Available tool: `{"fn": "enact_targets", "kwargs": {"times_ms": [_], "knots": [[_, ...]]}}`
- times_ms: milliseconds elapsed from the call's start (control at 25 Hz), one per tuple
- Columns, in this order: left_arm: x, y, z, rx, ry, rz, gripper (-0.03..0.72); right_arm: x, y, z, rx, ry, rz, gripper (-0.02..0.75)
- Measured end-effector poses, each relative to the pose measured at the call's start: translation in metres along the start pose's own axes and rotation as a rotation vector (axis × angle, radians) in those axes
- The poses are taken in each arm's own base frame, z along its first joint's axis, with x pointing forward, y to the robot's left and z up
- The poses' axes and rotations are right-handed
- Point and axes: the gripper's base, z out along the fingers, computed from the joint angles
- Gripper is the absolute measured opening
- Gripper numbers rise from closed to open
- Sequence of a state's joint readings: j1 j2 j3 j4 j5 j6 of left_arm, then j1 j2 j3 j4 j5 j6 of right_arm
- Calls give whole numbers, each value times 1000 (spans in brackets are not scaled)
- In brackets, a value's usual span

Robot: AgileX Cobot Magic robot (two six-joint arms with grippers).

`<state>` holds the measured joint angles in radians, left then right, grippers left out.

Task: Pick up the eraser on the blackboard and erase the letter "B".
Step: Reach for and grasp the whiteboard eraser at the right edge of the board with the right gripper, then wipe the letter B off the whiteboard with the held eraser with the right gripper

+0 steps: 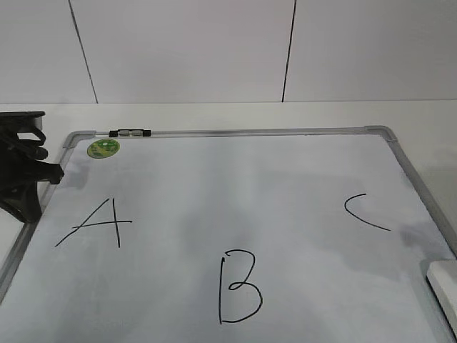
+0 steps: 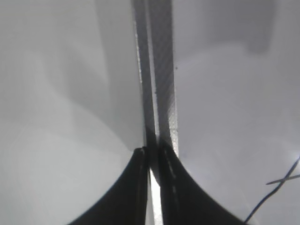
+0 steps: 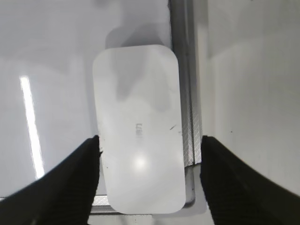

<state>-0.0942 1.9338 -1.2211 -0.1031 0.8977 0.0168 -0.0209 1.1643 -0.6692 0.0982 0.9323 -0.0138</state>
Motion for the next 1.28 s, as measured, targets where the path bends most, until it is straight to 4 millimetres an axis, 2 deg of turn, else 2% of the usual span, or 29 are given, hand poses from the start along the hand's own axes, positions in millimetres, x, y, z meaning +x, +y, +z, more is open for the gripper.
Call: {"fn": "enact_targets", "kwargs": {"times_ms": [120, 600, 800, 1280], "knots": [[0, 0, 0, 0, 0, 0, 25, 7, 0, -4, -1, -16, -2, 537], [0, 0, 0, 0, 0, 0, 25, 4, 0, -4, -5, -41, 1, 539], [0, 0, 0, 0, 0, 0, 25, 0, 2, 9, -27, 25, 23, 650], [0, 0, 0, 0, 0, 0, 25, -7, 0, 46, -26, 186, 4, 667]]}}
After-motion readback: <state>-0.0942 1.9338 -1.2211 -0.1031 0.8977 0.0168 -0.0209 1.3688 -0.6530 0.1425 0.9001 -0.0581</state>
